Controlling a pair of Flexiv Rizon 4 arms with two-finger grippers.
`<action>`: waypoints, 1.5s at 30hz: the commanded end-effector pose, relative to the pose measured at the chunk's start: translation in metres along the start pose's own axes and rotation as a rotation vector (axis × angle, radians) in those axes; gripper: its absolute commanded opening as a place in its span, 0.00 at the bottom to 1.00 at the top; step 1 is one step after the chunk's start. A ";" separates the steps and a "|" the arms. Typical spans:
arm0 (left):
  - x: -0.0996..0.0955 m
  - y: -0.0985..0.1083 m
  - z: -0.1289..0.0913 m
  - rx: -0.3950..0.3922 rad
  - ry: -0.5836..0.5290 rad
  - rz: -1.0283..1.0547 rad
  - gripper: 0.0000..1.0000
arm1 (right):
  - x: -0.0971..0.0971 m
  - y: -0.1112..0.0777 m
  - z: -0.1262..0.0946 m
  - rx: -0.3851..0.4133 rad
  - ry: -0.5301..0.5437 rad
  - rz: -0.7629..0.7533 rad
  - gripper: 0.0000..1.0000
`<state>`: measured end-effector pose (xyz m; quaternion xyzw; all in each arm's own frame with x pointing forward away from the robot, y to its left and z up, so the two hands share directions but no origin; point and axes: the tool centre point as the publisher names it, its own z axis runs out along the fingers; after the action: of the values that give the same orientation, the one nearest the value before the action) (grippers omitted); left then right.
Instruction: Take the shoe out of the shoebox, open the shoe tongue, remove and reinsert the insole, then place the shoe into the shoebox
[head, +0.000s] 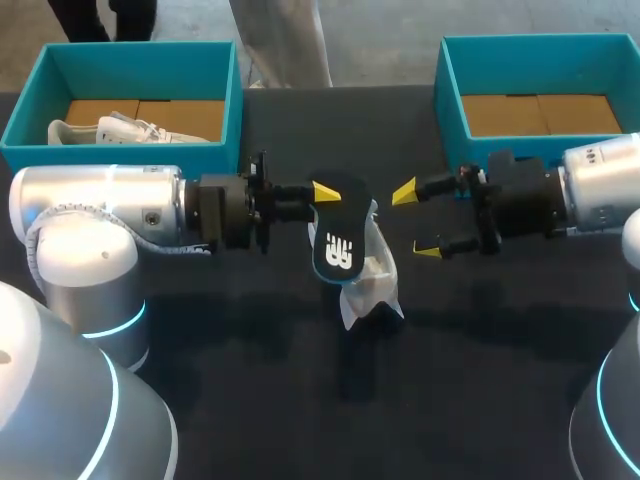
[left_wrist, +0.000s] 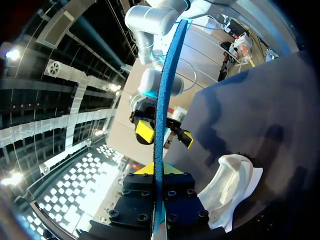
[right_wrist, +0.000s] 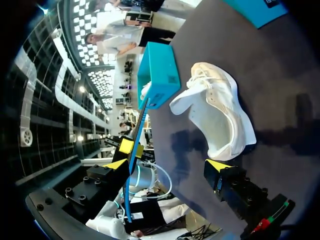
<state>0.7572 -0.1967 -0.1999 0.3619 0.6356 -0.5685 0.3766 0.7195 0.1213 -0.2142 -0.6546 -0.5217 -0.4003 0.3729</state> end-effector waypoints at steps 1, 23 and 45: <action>0.000 -0.001 0.000 -0.002 0.001 0.001 0.00 | 0.001 -0.001 0.001 -0.001 -0.006 0.002 1.00; 0.000 -0.001 0.000 -0.002 0.001 0.001 0.00 | 0.001 -0.001 0.001 -0.001 -0.006 0.002 1.00; 0.000 -0.003 0.001 0.018 -0.021 -0.093 0.00 | -0.029 -0.008 -0.013 -0.120 -0.103 -0.092 1.00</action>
<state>0.7552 -0.1972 -0.1996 0.3363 0.6427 -0.5885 0.3570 0.7198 0.1051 -0.2350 -0.6652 -0.5487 -0.4052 0.3037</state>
